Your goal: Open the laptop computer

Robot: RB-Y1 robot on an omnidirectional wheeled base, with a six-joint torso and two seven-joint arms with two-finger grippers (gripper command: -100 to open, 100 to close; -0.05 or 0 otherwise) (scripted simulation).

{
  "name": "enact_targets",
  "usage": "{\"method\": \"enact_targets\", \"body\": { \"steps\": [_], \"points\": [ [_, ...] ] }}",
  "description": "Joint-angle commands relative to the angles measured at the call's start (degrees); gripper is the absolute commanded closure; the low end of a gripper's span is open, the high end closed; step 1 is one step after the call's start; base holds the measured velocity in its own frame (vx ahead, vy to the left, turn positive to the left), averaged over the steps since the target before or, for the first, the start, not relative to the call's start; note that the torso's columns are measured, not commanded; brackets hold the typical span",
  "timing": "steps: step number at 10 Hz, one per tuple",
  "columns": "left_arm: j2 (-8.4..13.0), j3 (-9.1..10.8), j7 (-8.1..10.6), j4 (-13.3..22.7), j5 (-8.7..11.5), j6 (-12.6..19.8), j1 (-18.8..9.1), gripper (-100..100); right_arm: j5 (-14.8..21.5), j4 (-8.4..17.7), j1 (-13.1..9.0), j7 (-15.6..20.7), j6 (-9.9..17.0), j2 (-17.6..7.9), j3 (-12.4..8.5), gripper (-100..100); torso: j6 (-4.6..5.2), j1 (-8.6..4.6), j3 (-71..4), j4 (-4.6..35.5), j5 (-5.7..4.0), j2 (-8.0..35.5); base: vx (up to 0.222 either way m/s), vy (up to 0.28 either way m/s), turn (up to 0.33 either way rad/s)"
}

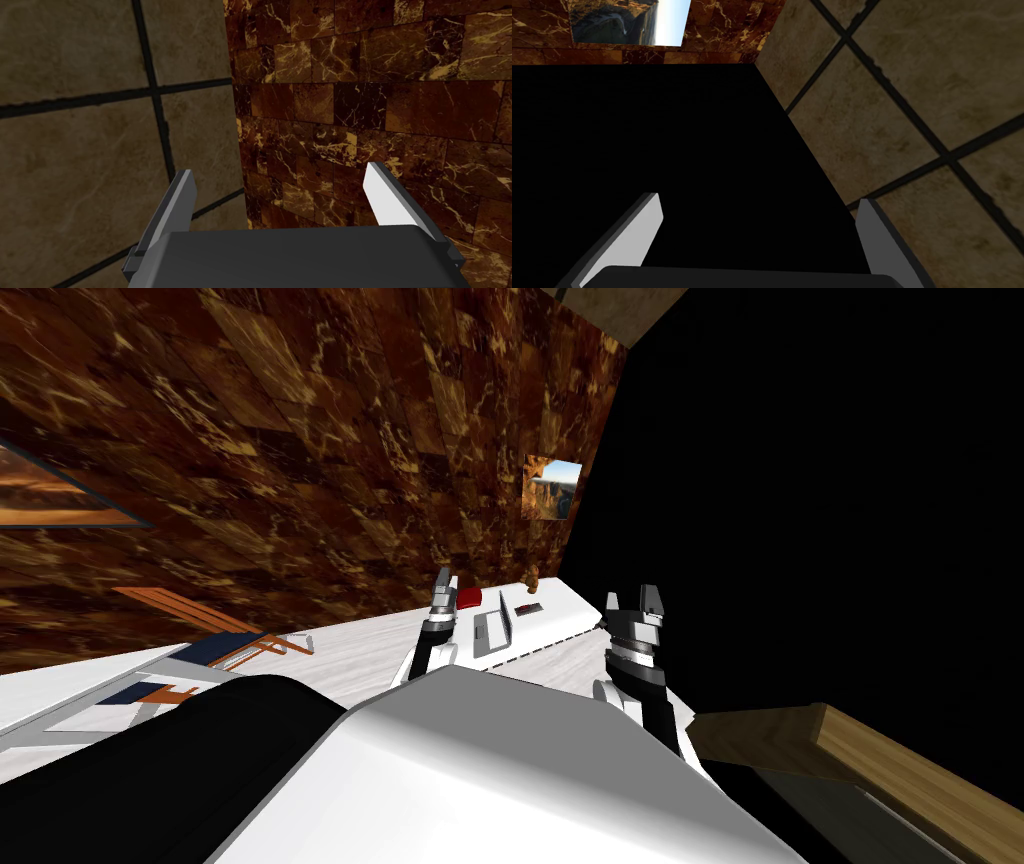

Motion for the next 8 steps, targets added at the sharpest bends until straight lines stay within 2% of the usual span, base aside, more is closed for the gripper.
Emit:
{"method": "enact_targets", "body": {
  "steps": [1,8],
  "points": [
    [0.0,0.0,0.0,0.0,0.0,0.0,0.0,0,0.0,0.0,0.0,0.0,0.0,0.0,0.0,0,0.0,0.0,-4.67,2.35,0.0,2.32,0.0,0.0,0.0],
    [0.0,0.0,0.0,-0.02,0.0,-0.01,0.0,0,0.0,-0.02,0.0,0.0,-0.01,0.0,0.0,0,0.0,0.0,-62.27,31.14,0.0,31.16,0.0,0.0,0.0]
  ]
}}
